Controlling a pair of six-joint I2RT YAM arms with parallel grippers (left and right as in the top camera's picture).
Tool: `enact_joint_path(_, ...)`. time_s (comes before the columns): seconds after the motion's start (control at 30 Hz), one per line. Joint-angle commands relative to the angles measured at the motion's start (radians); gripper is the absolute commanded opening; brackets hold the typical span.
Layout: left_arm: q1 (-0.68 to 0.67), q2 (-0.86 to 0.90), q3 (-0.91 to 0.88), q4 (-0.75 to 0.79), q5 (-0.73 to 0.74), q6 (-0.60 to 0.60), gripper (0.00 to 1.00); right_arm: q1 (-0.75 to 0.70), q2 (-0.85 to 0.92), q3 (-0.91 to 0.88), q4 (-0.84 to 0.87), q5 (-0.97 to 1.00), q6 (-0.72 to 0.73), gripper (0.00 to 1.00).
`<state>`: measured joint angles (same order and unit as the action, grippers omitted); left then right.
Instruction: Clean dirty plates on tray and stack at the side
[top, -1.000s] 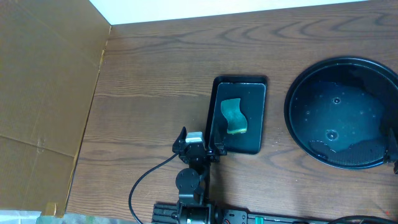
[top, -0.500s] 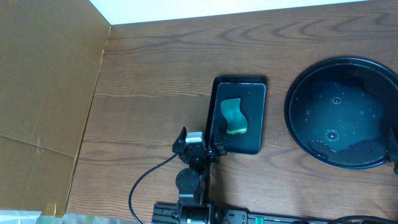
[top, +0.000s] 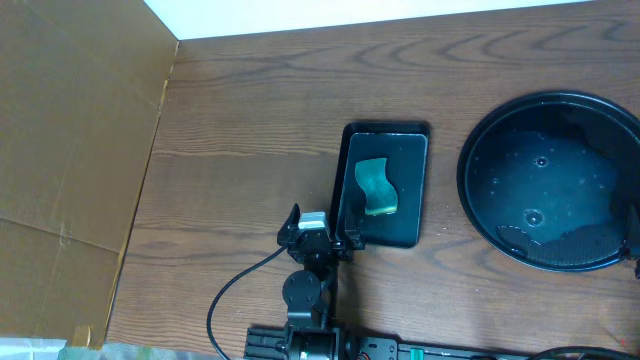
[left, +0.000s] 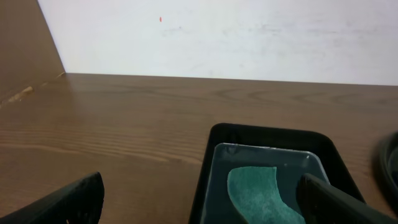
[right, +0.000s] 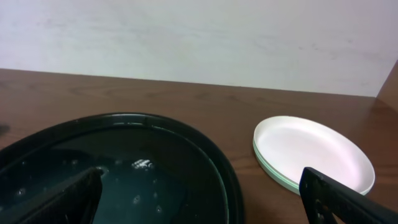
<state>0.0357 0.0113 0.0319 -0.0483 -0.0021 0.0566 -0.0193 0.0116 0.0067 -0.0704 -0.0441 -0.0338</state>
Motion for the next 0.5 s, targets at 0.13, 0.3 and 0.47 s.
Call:
enact_joint_path(0.13,0.004,-0.007,-0.028,-0.024,-0.009,0.01,0.98,0.014,-0.007,0.0,-0.009,0.026,0.048,0.99)
enact_joint_path(0.3,0.004,-0.007,-0.028,-0.024,-0.01,0.01,0.99,0.014,-0.007,0.0,-0.009,0.025,0.039,0.99)
enact_joint_path(0.47,0.004,-0.007,-0.028,-0.024,-0.01,0.01,0.98,0.014,-0.007,0.0,-0.008,0.025,0.032,0.99)
